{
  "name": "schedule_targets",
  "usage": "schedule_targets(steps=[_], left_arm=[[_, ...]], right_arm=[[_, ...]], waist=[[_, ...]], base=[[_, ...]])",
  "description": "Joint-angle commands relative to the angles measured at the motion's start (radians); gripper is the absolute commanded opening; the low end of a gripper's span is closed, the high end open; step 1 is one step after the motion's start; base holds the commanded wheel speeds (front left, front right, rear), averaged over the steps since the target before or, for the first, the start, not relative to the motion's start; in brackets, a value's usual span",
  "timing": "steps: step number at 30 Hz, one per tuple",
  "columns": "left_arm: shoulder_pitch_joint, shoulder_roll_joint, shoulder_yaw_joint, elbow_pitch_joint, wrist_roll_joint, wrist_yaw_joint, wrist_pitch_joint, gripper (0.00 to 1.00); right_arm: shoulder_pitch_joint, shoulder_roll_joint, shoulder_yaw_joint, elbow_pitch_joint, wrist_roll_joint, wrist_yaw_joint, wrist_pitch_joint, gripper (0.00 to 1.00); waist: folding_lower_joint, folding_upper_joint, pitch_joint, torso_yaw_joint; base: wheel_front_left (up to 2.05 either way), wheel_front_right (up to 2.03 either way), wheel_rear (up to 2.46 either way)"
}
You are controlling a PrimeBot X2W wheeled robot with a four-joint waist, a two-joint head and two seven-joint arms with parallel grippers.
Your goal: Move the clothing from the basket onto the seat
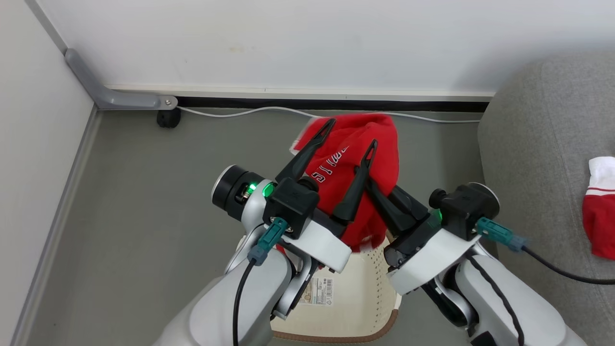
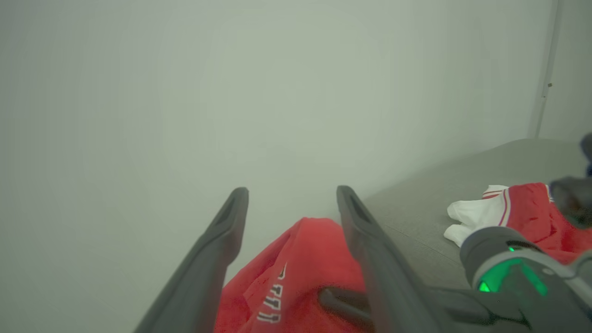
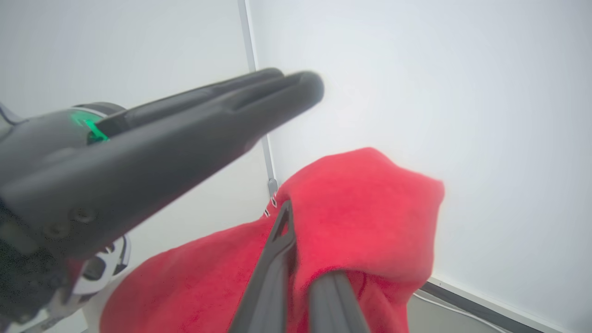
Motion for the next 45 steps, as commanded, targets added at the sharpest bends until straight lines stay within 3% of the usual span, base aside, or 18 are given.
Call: schedule_targets(steps=[1,14,27,45], left_arm=[[-0.009,0.016,0.037,-0.013,-0.006,-0.008,-0.009,1.00],[0.015,0.031,0.050,0.038,-0.008,-0.107,-0.013,1.00],[0.055,0.045,0.039,0.082,-0.029,-0.254,-0.013,1.00],[0.129,0.022,0.061,0.085,-0.031,-0.320,-0.013,1.00]], right_arm=[[0.017,-0.001,-0.012,-0.041,0.014,0.003,-0.006,0.00],[0.073,-0.081,-0.212,-0.154,0.004,0.003,-0.006,0.00],[0.086,-0.079,-0.325,-0.158,-0.005,0.003,-0.006,0.00],[0.102,-0.098,-0.392,-0.182,-0.019,0.003,-0.006,0.00]], waist=[[0.0000,0.0000,0.002,-0.011],[0.0000,0.0000,-0.010,-0.119],[0.0000,0.0000,-0.060,-0.284],[0.0000,0.0000,-0.102,-0.522]], base=[[0.00,0.00,0.00],[0.00,0.00,0.00],[0.00,0.00,0.00],[0.00,0.00,0.00]])
